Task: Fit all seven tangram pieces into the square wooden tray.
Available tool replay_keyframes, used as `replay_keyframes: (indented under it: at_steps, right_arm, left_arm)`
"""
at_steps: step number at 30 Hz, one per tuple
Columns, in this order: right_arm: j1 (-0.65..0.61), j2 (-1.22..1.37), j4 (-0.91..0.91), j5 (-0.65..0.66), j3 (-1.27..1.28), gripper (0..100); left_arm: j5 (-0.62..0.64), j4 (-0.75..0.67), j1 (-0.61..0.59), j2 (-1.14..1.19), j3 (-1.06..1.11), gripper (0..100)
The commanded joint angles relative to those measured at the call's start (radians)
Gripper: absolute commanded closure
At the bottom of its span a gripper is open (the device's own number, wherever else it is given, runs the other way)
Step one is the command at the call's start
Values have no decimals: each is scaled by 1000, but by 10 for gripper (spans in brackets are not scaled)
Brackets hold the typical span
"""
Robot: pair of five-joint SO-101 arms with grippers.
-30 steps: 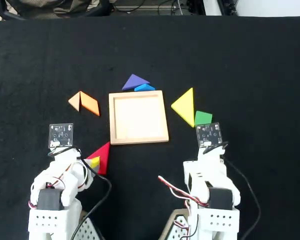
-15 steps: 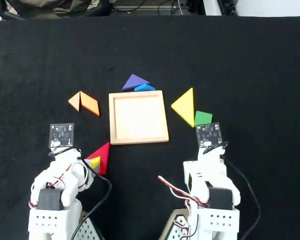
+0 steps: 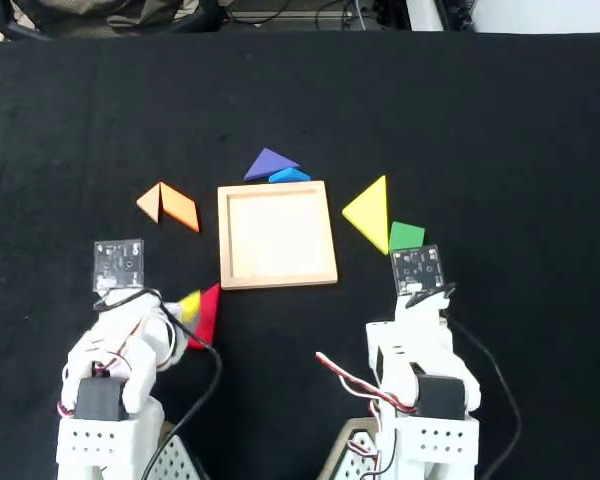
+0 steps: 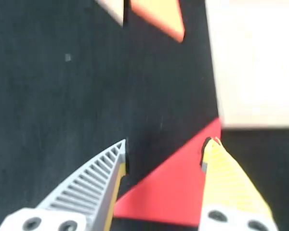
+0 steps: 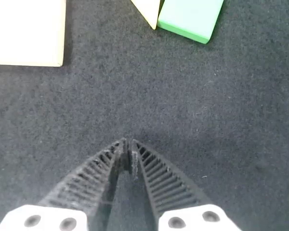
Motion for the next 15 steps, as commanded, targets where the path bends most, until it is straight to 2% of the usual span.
replay_keyframes:
  at_steps: [1,8,12,15]
  right_arm:
    - [-15,-64,6,0,-2,986]
    - [-15,-64,6,-3,-2,986]
    - [-17,-65,6,-3,-2,986]
    - [-17,-65,6,3,-2,986]
  left_arm:
    - [8,-61,12,-8,15,743]
    - [-14,3,-58,-8,-74,743]
    - [-287,32,-136,2,-242,744]
    - [-417,215,-105,12,-410,744]
